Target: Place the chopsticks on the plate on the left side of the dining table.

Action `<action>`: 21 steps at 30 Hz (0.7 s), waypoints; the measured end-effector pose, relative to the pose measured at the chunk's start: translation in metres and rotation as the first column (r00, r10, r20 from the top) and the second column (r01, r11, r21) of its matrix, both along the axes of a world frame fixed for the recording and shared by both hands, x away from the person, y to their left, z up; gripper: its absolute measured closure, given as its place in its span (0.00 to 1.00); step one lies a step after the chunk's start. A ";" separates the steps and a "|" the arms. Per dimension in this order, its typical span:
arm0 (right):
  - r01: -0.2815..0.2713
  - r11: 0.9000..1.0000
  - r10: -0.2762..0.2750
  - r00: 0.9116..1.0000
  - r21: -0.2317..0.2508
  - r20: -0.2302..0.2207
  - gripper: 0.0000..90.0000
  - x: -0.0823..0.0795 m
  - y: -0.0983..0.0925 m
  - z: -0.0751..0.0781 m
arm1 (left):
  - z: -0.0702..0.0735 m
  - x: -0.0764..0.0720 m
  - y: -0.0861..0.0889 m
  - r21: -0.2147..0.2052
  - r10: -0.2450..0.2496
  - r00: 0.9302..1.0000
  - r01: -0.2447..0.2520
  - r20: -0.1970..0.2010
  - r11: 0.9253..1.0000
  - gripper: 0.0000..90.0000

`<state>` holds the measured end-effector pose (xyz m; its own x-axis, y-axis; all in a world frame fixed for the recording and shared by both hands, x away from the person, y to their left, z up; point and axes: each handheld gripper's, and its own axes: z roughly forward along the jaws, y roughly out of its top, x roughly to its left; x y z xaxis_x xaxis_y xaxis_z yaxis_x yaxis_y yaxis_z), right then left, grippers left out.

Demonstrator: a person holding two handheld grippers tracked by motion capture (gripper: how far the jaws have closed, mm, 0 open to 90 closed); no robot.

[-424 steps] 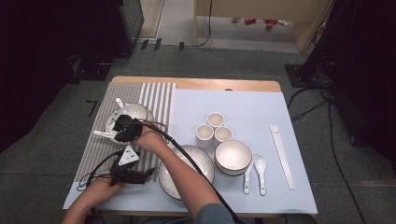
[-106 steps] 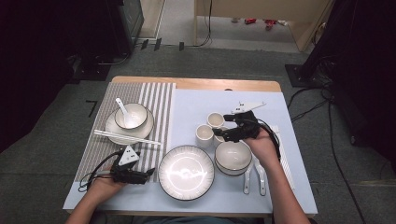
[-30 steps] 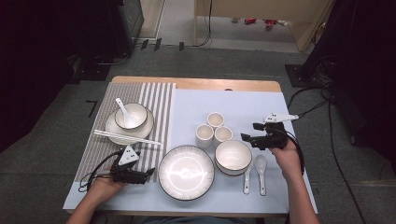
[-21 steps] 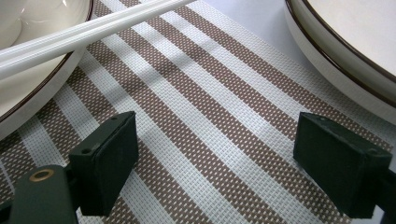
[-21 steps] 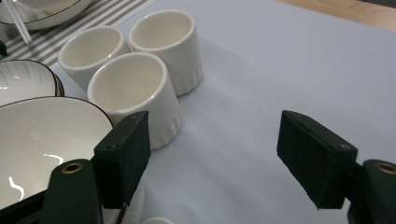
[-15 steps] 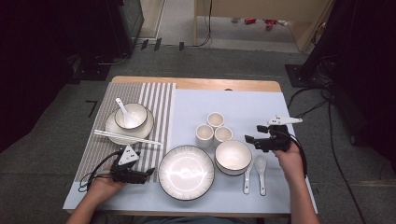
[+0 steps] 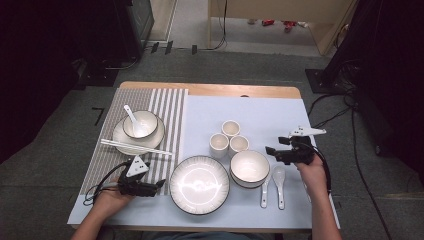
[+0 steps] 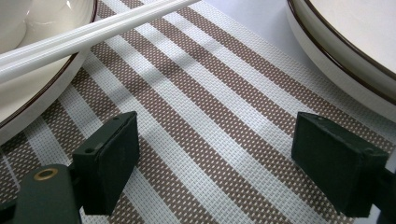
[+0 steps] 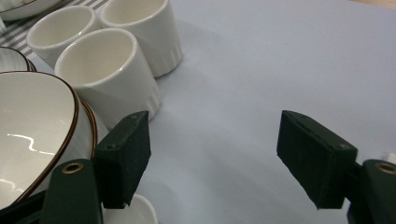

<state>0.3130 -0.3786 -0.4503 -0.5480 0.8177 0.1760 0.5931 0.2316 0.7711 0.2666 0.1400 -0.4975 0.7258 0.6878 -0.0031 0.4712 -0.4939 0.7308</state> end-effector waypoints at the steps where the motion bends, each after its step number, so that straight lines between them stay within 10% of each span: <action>1: 0.003 1.000 -0.003 1.000 0.005 -0.002 0.29 0.000 -0.001 -0.001 | 0.000 0.000 0.000 -0.001 -0.001 1.000 0.001 -0.002 1.000 0.17; 21: 0.059 0.998 -0.059 0.998 -0.006 -0.022 0.29 -0.004 -0.015 -0.019 | 0.007 0.002 0.011 -0.047 0.022 0.999 -0.023 -0.029 0.999 0.17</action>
<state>0.3091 -0.3938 -0.4694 -0.4946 0.8496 0.1833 0.6231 0.1997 0.7562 0.2685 0.1510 -0.4901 0.7095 0.7024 -0.0567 0.5026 -0.4480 0.7394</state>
